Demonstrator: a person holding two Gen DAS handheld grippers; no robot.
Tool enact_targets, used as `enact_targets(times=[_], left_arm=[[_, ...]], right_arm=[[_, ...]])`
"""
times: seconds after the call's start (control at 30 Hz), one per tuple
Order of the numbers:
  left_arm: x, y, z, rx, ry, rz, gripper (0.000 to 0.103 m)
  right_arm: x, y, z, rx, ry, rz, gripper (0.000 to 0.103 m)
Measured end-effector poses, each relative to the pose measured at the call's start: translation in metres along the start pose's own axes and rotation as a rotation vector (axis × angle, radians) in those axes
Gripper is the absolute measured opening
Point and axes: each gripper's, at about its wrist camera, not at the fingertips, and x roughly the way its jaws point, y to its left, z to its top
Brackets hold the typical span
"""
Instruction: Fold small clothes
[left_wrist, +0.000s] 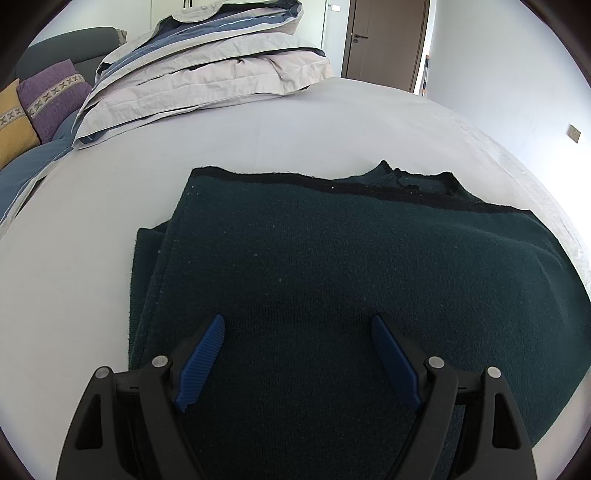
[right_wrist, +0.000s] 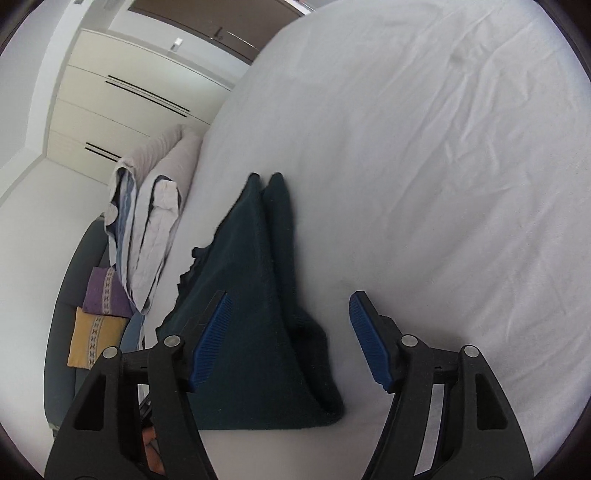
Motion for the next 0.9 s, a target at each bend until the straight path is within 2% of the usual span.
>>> enact_targets(times=[0.13, 0.23, 0.37, 0.5, 0.7, 0.8, 0.9], left_arm=[[0.001, 0.0, 0.0, -0.003, -0.002, -0.008, 0.084], [0.001, 0.001, 0.001, -0.003, -0.003, -0.009, 0.084], [0.001, 0.0, 0.001, -0.005, -0.003, -0.014, 0.084], [0.003, 0.001, 0.003, -0.008, -0.004, -0.018, 0.084], [0.005, 0.0, 0.003, -0.01, -0.007, -0.02, 0.084], [0.004, 0.001, 0.002, -0.011, -0.007, -0.02, 0.084], [0.005, 0.0, 0.003, -0.013, -0.007, -0.023, 0.084]], right_arm=[[0.009, 0.003, 0.002, 0.026, 0.034, 0.021, 0.064], [0.017, 0.008, 0.004, 0.023, 0.092, 0.035, 0.063], [0.033, 0.021, 0.004, -0.003, 0.147, 0.004, 0.059], [0.044, 0.026, -0.001, 0.02, 0.19, 0.016, 0.05], [0.053, 0.025, -0.007, 0.064, 0.197, 0.045, 0.04], [0.062, 0.023, -0.007, 0.09, 0.199, 0.041, 0.023], [0.065, 0.026, -0.011, 0.087, 0.179, 0.028, 0.018]])
